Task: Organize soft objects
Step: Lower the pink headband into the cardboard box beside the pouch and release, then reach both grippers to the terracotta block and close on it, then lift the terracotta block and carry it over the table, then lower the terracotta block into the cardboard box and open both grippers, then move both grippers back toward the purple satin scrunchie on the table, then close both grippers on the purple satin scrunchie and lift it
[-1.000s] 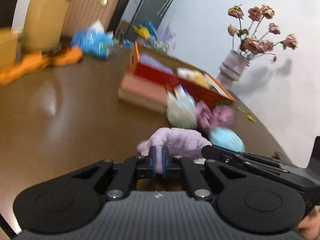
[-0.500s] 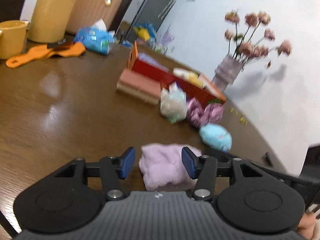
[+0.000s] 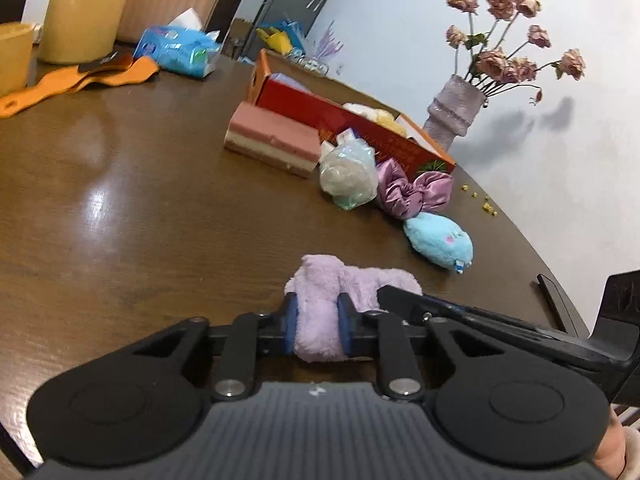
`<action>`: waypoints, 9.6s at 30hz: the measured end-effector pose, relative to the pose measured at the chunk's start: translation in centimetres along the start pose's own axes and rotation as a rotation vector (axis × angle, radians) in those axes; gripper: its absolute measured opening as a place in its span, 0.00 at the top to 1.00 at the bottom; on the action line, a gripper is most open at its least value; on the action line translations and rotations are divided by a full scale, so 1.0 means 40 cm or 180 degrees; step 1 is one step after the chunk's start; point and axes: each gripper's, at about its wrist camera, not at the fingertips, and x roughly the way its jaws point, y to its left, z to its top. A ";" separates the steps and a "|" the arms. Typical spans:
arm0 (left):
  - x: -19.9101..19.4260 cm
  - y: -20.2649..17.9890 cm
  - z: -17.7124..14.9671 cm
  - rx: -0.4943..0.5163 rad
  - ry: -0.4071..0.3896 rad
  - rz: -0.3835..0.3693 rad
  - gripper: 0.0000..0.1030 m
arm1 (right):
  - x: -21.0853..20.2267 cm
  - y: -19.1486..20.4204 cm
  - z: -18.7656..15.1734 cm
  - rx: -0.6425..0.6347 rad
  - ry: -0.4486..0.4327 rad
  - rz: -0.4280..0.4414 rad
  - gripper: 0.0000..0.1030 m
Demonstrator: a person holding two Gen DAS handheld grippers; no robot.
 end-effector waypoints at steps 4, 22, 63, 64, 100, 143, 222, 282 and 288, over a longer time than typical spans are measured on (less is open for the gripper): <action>-0.001 -0.030 0.064 0.0062 -0.0132 -0.0162 0.83 | -0.018 -0.018 0.061 0.0054 -0.0155 0.0081 0.78; 0.501 -0.055 0.580 0.0628 0.0107 0.0848 0.77 | 0.495 -0.208 0.625 0.0018 0.0399 -0.0307 0.77; -0.279 -0.163 0.081 0.1148 -0.1096 0.0639 0.03 | -0.388 -0.057 0.208 -0.0653 -0.0982 -0.0792 0.15; -0.289 -0.159 0.043 0.1138 -0.1066 0.0628 0.03 | -0.395 -0.041 0.168 -0.0672 -0.0956 -0.0808 0.15; 0.337 0.171 0.447 0.0230 0.0319 0.0450 0.54 | 0.441 -0.061 0.445 0.0172 0.0867 -0.0435 0.65; 0.022 -0.174 -0.023 0.0103 0.0543 -0.0098 0.76 | -0.176 -0.118 0.030 0.0360 0.0282 -0.0280 0.69; -0.126 -0.263 0.295 0.1369 -0.1175 0.0837 0.10 | -0.301 -0.103 0.393 -0.0793 -0.1077 -0.0960 0.26; 0.423 -0.227 0.239 0.0513 0.0059 -0.0054 0.87 | 0.104 -0.375 0.318 0.0221 -0.0210 -0.0636 0.92; 0.286 -0.291 0.247 0.0646 -0.0219 -0.0076 0.88 | -0.015 -0.294 0.319 0.0032 -0.0522 -0.0634 0.92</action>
